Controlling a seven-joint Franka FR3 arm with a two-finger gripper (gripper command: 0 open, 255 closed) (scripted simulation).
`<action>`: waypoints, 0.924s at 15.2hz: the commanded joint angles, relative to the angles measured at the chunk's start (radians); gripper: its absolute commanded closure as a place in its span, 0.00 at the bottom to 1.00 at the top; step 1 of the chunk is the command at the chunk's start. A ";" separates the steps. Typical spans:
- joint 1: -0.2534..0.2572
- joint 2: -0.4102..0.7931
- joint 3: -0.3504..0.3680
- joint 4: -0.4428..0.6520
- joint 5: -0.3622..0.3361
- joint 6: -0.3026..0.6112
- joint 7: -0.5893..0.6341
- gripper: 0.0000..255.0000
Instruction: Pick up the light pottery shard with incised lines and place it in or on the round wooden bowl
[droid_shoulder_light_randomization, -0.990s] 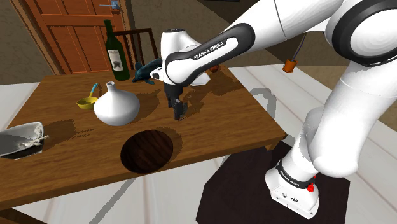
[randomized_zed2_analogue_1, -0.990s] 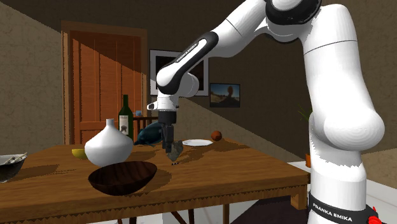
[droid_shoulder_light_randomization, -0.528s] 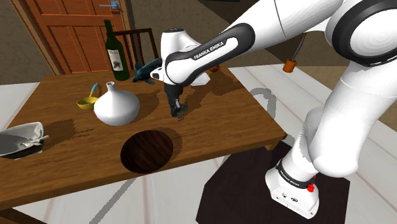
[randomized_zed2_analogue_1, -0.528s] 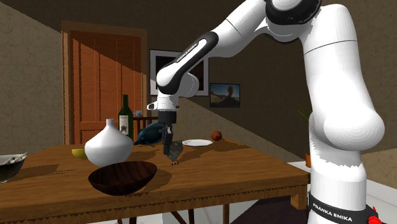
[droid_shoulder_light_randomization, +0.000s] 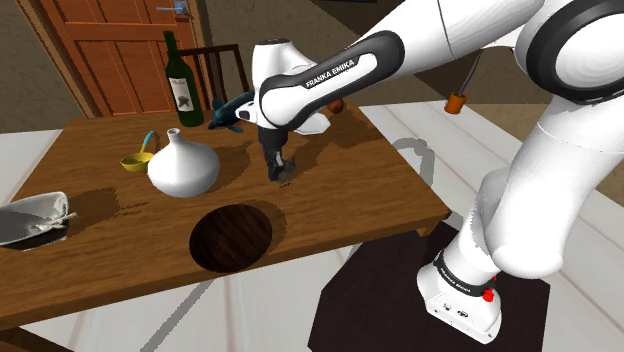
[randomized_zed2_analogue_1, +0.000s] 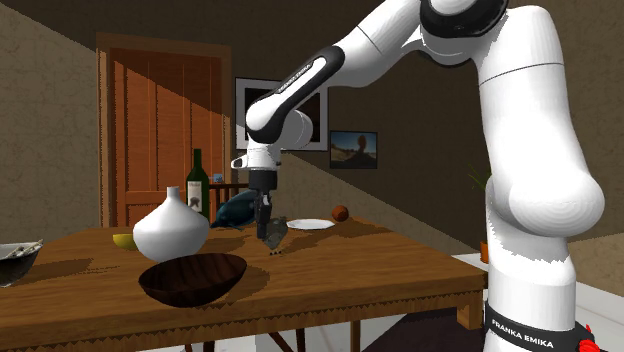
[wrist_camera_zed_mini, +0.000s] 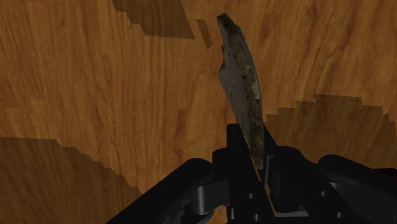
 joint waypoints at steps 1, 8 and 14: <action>0.001 -0.014 0.000 0.009 -0.002 -0.023 0.003 1.00; 0.000 -0.054 -0.001 0.059 -0.007 -0.112 0.011 1.00; 0.000 -0.080 -0.001 0.110 -0.011 -0.190 0.017 1.00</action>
